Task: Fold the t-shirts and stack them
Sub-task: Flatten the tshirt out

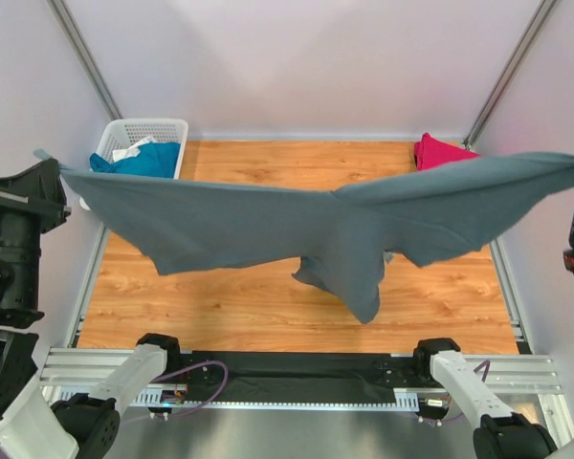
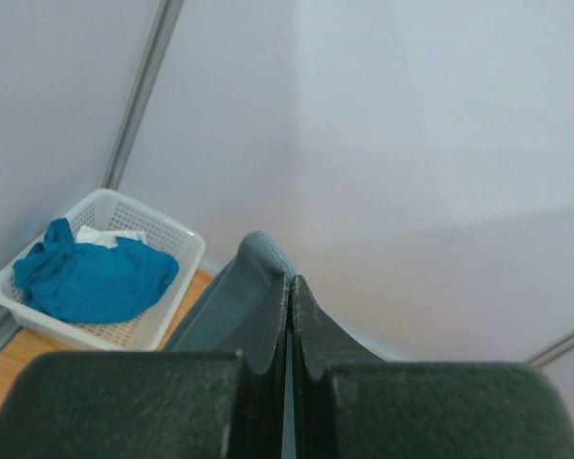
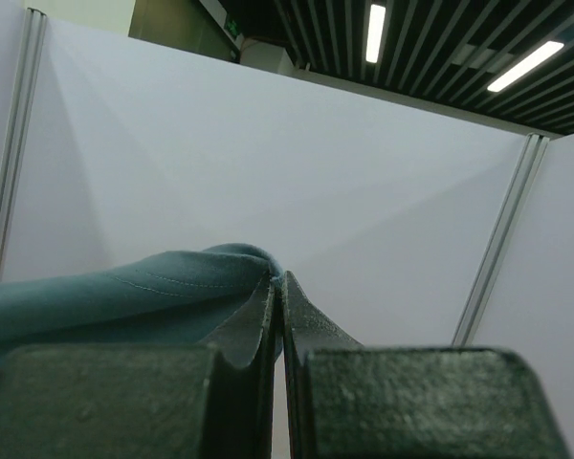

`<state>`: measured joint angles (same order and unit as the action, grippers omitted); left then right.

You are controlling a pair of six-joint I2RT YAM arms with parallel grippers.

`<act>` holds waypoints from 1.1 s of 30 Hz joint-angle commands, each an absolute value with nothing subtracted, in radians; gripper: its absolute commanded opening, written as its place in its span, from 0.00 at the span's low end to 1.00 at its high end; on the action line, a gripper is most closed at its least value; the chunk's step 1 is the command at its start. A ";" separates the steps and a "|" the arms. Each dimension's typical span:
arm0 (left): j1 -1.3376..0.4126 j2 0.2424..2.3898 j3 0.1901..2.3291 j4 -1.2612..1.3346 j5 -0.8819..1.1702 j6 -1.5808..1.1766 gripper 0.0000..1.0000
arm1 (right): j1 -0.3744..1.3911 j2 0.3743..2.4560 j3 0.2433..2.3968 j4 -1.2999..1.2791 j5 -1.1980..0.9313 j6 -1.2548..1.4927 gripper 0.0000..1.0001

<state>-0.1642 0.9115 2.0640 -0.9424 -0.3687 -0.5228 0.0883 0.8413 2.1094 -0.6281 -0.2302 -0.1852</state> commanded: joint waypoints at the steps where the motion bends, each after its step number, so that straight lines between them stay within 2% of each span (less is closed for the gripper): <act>1: -0.164 0.916 2.095 -0.991 -0.344 -0.526 0.00 | 0.057 0.815 2.146 -0.675 -0.225 -0.192 0.01; 6: -0.164 0.885 2.166 -1.029 -0.341 -0.522 0.00 | 0.009 0.787 2.189 -0.687 -0.290 -0.164 0.00; 9: -0.163 0.891 2.204 -1.051 -0.362 -0.508 0.00 | -0.086 0.790 2.183 -0.675 -0.314 -0.131 0.01; 19: -0.164 1.057 2.140 -0.976 -0.442 -0.476 0.00 | -0.123 0.986 2.163 -0.661 -0.308 -0.101 0.00; 24: -0.164 1.150 1.988 -0.890 -0.452 -0.502 0.00 | -0.123 1.072 1.976 -0.597 -0.281 -0.124 0.00; 33: -0.169 1.351 1.740 -0.695 -0.515 -0.597 0.00 | -0.123 1.235 1.594 -0.316 -0.249 -0.130 0.00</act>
